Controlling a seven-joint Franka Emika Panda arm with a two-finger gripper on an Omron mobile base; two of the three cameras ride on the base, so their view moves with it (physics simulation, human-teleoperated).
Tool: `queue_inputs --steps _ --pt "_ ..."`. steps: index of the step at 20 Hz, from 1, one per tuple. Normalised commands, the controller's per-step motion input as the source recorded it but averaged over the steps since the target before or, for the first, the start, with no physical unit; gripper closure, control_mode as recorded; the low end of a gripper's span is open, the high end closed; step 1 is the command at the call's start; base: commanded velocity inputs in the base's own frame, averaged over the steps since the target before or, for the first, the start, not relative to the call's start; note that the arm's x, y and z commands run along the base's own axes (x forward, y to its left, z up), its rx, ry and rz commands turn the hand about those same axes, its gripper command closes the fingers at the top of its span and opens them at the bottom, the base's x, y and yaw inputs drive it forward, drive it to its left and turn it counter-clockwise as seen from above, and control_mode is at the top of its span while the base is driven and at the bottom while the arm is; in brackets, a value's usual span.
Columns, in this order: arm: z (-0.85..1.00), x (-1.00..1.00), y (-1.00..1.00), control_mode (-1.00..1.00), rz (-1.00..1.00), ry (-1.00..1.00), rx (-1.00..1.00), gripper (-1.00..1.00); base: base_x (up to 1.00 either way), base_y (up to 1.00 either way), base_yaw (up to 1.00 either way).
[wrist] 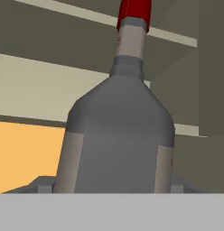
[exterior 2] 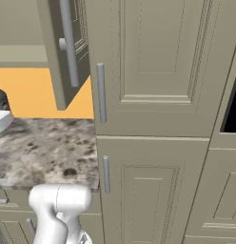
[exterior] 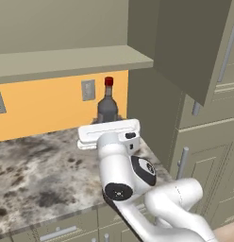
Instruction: Open the cabinet directly in front. Then move the liquor and the mug to the dining counter with the jar on it.
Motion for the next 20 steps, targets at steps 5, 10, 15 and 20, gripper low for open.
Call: queue_inputs --steps 5,10,15,20 --pt "-0.07 -0.24 0.0 1.0 0.0 0.01 0.0 1.0 -0.4 0.0 0.0" --pt "0.0 0.0 0.0 1.0 0.0 0.0 0.0 1.0 -1.0 0.0 0.0" --pt "0.0 0.0 0.0 1.0 0.0 0.0 0.0 1.0 -0.94 -0.22 0.55" --pt "0.0 0.0 0.0 1.0 0.0 0.0 0.0 1.0 -0.47 -0.04 0.85"
